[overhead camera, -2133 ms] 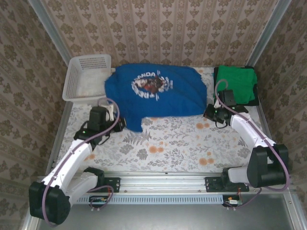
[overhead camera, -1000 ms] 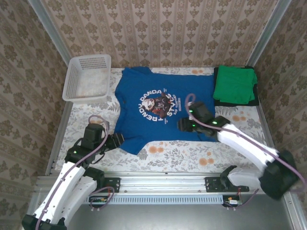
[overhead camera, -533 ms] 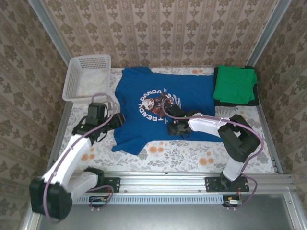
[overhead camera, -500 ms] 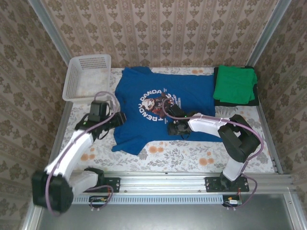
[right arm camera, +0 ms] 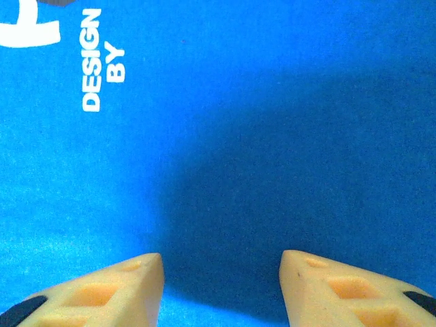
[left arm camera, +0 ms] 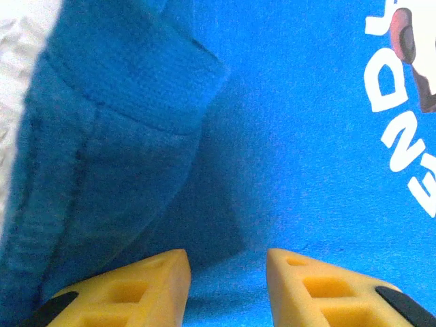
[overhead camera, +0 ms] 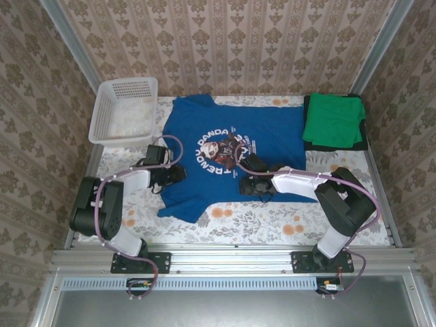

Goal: Fold and stack the t-shirts

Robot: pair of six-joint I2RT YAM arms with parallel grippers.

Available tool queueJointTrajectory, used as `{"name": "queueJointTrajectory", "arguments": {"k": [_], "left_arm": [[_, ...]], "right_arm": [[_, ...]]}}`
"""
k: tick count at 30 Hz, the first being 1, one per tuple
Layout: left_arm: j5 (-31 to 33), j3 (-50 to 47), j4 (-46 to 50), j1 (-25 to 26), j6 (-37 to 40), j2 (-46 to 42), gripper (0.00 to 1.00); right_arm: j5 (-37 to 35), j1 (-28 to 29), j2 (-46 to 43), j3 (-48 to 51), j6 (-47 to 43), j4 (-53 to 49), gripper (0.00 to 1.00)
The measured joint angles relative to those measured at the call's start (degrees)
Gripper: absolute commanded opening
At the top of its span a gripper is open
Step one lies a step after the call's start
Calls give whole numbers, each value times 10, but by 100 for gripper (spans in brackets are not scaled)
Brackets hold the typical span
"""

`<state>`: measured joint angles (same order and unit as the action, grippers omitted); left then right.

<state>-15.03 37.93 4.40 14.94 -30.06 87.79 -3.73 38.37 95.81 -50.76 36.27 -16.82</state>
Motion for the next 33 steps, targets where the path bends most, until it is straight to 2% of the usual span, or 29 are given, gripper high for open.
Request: {"name": "queueJointTrajectory", "arguments": {"k": [5, 12, 17, 21, 25, 28, 30, 33], "left_arm": [[1, -83, -8, 0, -34, -88, 37], [16, -112, 52, -17, -52, -159, 47], [39, -71, 129, -35, -38, -182, 53], [52, -55, 172, -32, -33, -260, 54], [89, -58, 231, 17, -47, -351, 55], [122, -68, 294, 71, -76, -403, 53], [153, -78, 339, 114, -105, -429, 49], [188, -82, 395, 193, -151, -443, 46]], "right_arm": [[3, 30, -4, 3, 10, -3, 52], [9, 55, -30, 11, 14, -31, 54], [-10, 75, -123, 26, -31, -40, 61], [-53, 79, -224, 38, -36, -61, 68], [-72, 0, -277, 68, 7, -115, 71], [-75, -98, -287, 116, 42, -159, 71], [-75, -161, -297, 151, 60, -188, 71], [-70, -225, -325, 180, 74, -219, 71]]}}
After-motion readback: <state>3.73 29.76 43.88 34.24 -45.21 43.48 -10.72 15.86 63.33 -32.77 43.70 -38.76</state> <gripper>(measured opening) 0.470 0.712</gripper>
